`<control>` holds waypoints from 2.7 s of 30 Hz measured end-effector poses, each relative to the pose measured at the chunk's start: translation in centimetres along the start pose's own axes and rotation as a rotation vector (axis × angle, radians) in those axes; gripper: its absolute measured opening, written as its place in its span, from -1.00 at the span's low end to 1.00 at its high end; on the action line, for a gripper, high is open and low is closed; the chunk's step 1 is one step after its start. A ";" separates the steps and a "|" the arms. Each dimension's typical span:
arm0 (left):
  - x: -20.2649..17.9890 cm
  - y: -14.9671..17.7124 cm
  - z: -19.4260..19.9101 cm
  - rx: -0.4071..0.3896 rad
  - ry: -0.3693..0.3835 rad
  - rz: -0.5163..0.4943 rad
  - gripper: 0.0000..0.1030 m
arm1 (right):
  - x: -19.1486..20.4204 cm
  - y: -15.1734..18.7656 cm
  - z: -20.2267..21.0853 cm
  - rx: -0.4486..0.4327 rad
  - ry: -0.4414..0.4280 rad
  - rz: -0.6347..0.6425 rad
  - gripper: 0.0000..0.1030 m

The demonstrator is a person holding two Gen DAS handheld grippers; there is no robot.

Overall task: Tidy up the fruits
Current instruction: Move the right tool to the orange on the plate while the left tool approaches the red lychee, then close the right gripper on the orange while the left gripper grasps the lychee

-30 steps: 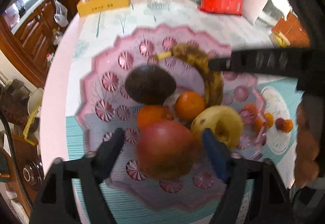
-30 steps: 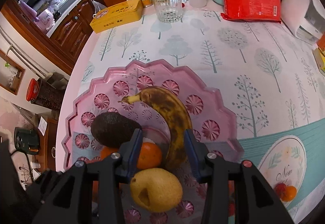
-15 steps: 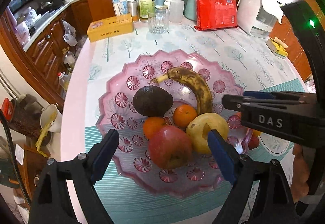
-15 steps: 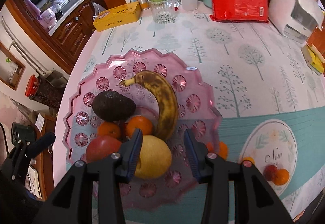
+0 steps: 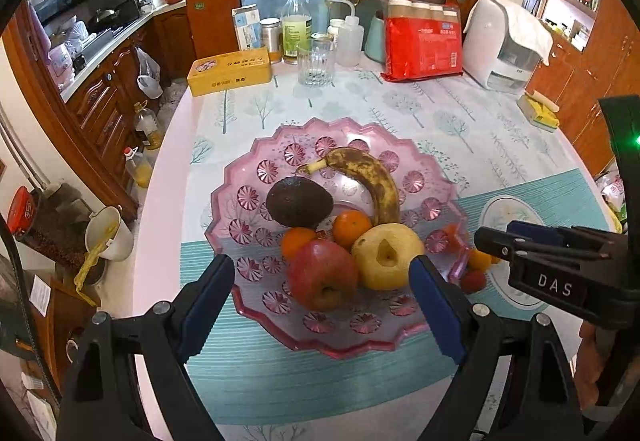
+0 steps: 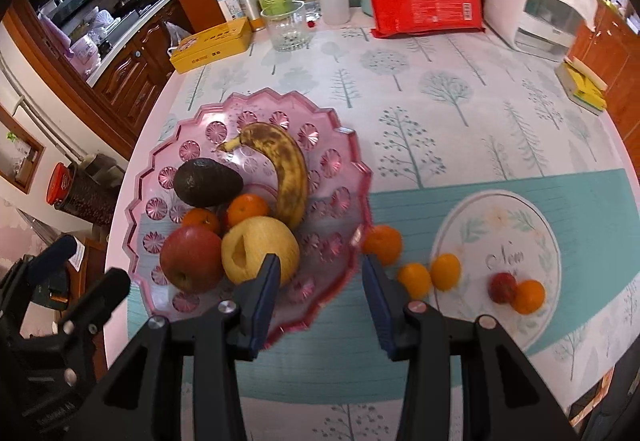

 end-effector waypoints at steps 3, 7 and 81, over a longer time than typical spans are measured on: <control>-0.9 0.2 0.6 -0.007 0.017 0.000 0.71 | -1.0 0.6 1.0 -0.014 0.017 -0.010 -0.16; -2.7 0.5 1.3 -0.014 0.043 -0.005 0.71 | -3.0 1.5 2.7 -0.035 0.046 -0.027 -0.16; -19.0 7.5 -15.1 0.143 -0.092 0.261 -0.20 | -19.6 5.9 -8.9 0.182 -0.166 0.457 -0.26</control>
Point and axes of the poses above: each gripper's, at about its wrist camera, not at the fingertips, and z roughly against the way its jaws point, x to its left, y to its underside, the point moved 8 cm from there along -z, roughly the way its jaws point, and after that the axes turned 2 degrees about y, right-handed, at the moved point
